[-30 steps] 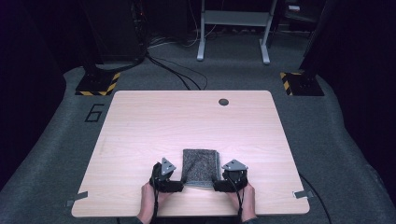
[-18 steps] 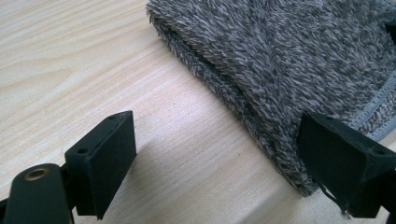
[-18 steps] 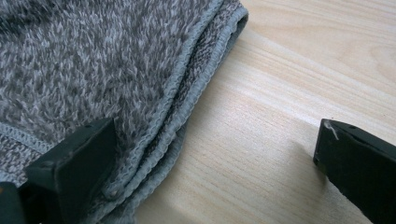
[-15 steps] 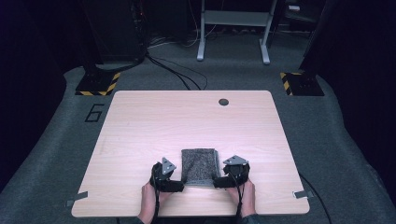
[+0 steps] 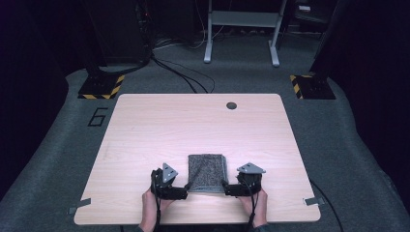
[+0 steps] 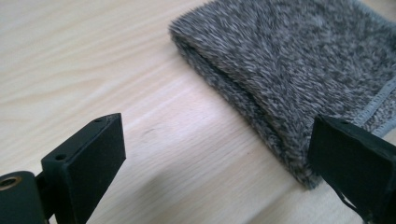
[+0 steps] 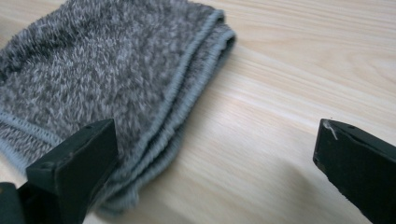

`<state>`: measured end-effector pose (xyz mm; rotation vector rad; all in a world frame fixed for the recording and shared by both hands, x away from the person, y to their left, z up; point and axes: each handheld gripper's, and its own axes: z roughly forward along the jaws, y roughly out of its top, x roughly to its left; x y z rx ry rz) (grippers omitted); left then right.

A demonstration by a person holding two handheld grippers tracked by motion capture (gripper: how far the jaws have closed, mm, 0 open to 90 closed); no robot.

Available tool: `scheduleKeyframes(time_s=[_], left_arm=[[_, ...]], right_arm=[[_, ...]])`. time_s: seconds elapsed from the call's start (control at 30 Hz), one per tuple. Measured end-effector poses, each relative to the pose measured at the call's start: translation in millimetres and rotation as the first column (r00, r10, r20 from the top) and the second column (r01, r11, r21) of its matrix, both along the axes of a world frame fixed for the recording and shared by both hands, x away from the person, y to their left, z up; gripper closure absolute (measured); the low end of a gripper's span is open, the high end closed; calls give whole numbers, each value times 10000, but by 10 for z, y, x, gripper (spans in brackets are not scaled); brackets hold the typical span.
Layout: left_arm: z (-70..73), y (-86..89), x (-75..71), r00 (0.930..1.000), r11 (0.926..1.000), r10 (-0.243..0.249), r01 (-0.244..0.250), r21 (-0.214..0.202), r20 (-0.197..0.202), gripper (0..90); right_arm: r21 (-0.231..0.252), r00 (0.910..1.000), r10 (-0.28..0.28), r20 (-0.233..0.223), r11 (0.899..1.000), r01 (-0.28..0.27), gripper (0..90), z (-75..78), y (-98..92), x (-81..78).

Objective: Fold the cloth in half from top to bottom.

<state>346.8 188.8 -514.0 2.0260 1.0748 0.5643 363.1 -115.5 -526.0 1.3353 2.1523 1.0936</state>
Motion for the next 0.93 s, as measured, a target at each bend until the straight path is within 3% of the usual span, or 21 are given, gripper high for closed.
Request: scheduleKeyframes(time_s=[0.1, 0.27, 0.37, 0.53, 0.63, 0.7, 0.93], left_arm=[[53, 166, -49, 9997, 9997, 229, -229, -40, 54, 30], [33, 551, -94, 9943, 9941, 1066, -1066, 179, -6, 26], [-39, 808, -79, 9858, 9857, 1651, -1638, 404, -315, 22], [-141, 1129, -48, 9629, 9647, 2631, -2616, 314, -601, 14], [-181, 1235, -2, 9502, 9537, 3004, -2983, 378, -827, 6], [-181, 1270, 24, 9475, 9532, 3023, -3009, 297, -1041, 0], [-183, 1272, 84, 9347, 9404, 3401, -3390, 288, -1034, 0]], right_arm=[[142, 9996, -268, 20, 9995, 268, 0, 40, -169, -87], [-365, 9947, -1015, -133, 9942, 1010, 0, 48, -583, -214], [-589, 9887, -1484, -204, 9874, 1470, 3, 11, -833, -253], [-812, 9723, -2315, -318, 9702, 2283, 3, -34, -1163, -292], [-1023, 9719, -2312, -433, 9688, 2259, 3, -43, -1263, -280], [-1015, 9765, -2114, -421, 9732, 2063, 11, -42, -1318, -266], [-1125, 9732, -2252, -455, 9692, 2190, 0, -45, -1316, -198]])
